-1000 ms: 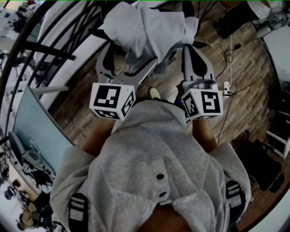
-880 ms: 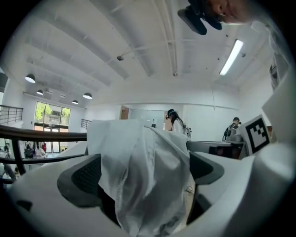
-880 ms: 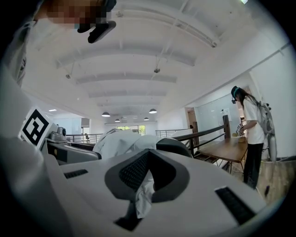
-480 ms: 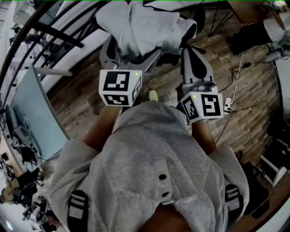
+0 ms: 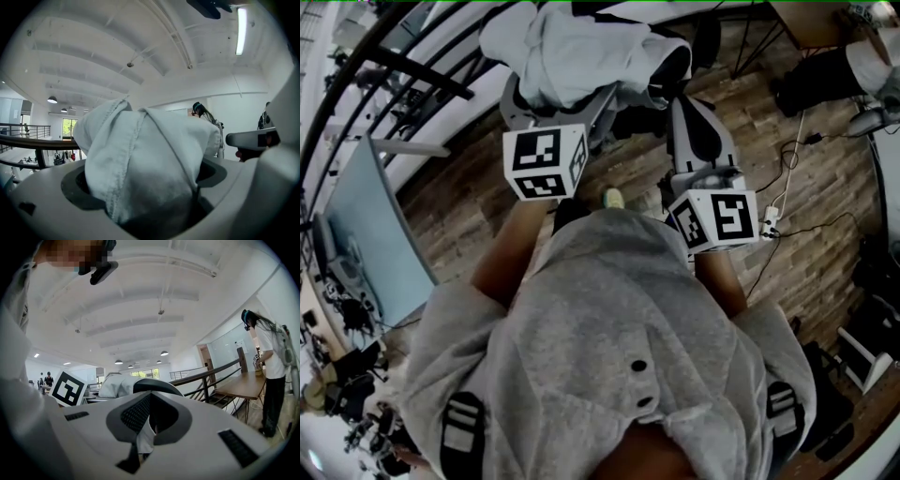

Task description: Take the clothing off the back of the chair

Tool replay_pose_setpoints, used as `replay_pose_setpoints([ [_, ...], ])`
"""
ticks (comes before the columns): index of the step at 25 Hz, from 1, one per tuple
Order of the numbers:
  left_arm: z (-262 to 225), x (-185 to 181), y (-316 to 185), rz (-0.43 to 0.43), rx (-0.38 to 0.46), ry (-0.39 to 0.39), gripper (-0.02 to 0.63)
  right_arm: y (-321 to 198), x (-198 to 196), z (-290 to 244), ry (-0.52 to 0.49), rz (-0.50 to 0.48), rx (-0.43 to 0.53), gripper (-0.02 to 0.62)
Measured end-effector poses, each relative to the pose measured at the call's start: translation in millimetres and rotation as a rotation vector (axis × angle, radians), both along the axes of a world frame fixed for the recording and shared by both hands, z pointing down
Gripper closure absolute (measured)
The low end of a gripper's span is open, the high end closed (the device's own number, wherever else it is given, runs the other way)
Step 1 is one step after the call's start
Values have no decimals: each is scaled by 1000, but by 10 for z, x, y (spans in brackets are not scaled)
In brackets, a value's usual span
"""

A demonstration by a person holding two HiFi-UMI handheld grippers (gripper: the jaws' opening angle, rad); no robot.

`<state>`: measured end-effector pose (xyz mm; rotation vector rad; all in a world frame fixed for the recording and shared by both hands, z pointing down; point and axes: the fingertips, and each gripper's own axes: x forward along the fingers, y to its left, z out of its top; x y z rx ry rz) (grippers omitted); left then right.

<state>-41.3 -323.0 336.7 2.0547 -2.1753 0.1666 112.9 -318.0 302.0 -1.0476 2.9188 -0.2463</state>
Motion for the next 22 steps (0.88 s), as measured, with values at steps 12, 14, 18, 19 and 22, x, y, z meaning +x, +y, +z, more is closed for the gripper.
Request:
replay_pose_setpoints([
  [12, -105, 45, 274, -24, -10, 34, 309, 6, -39, -69, -32, -89, 7, 586],
  [14, -148, 24, 393, -26, -6, 46, 327, 63, -111, -90, -40, -108, 11, 586],
  [18, -273, -117, 598, -50, 38, 86, 536, 179, -321, -98, -40, -145, 12, 586],
  [19, -282, -149, 612, -52, 41, 105, 540, 203, -361, -105, -39, -152, 14, 586],
  [22, -314, -198, 650, -69, 58, 151, 546, 247, -403, -117, -39, -168, 17, 586],
])
